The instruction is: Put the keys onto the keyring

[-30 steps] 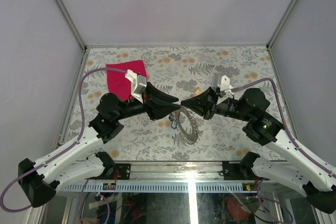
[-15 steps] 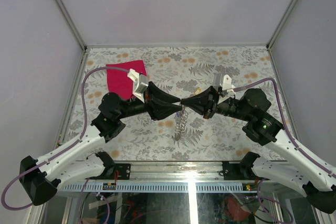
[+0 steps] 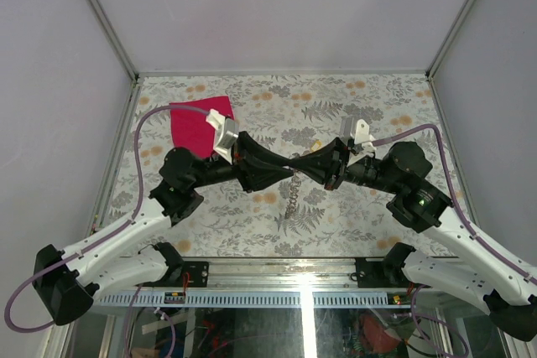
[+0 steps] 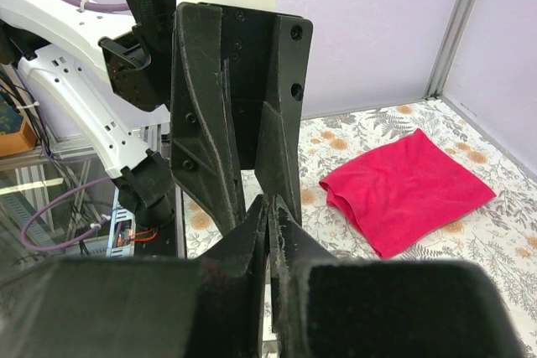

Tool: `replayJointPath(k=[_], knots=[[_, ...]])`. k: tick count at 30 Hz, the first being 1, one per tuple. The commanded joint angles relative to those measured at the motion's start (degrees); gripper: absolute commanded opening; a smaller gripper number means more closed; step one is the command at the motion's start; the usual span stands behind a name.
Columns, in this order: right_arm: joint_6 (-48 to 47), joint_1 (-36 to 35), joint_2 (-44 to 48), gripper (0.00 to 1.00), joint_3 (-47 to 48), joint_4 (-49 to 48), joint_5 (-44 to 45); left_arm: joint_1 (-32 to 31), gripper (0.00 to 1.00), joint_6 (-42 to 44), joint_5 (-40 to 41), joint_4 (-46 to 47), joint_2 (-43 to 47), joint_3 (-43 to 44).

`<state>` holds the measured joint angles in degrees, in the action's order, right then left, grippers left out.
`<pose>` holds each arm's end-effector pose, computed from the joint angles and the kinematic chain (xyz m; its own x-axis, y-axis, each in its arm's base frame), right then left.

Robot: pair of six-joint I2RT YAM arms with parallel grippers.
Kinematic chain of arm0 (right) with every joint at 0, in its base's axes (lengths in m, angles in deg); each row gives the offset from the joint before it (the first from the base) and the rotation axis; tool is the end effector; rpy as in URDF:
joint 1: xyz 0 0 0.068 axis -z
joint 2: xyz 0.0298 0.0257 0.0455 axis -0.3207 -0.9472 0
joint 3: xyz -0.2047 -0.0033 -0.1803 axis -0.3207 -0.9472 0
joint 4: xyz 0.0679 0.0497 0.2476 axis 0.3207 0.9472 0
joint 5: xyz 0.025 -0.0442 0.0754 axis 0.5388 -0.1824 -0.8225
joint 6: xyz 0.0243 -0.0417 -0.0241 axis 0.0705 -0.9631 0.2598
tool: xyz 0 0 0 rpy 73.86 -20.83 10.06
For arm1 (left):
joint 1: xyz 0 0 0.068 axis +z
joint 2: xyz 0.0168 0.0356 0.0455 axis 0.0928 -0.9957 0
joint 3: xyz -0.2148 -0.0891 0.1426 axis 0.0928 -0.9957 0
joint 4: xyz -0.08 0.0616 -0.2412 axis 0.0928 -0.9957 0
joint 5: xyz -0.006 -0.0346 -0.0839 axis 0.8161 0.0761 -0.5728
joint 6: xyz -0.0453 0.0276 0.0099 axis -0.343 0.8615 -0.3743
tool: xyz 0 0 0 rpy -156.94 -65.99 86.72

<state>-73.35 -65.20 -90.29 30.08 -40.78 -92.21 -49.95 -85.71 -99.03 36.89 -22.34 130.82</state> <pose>0.1118 0.1434 0.4159 0.0687 0.2191 -0.9733 -0.9724 0.2326 -0.0163 0.1398 -0.1676 0.3720 -0.1633 -0.2994 -0.9400 0.9788 0.0700 -0.1923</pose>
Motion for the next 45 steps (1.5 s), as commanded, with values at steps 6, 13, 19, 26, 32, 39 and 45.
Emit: replayJointPath(k=[6, 13, 19, 26, 32, 39, 45], knots=[[1.2, 0.0, 0.1, 0.0, 0.7, -7.2, 0.4, -0.1, 0.18, -0.9, -3.0, 4.2, -1.6, 1.1], [1.0, 0.0, 0.6, 0.01, 0.7, -6.9, -0.1, -0.1, 0.0, 1.1, -2.7, 0.8, -1.4, 2.5], [-3.0, 0.0, 3.3, 0.21, 2.5, -1.4, 1.1, -0.2, 0.0, 6.2, -2.2, -6.7, 0.3, 4.7], [-10.7, 0.0, 4.9, 0.35, 7.7, 15.6, 1.8, -0.1, 0.0, 15.3, -2.9, -19.5, 1.3, 9.4], [-14.8, 0.0, 2.7, 0.34, 12.6, 27.1, -1.4, -0.2, 0.0, 19.1, -4.4, -24.6, 1.5, 11.8], [-15.1, 0.0, 0.2, 0.31, 13.9, 26.9, -2.9, -0.2, 0.0, 21.5, -6.3, -29.0, 0.4, 14.2], [-17.0, 0.0, -2.9, 0.33, 15.6, 29.6, -4.8, -0.2, 0.0, 24.8, -7.1, -35.0, -1.1, 17.0]])
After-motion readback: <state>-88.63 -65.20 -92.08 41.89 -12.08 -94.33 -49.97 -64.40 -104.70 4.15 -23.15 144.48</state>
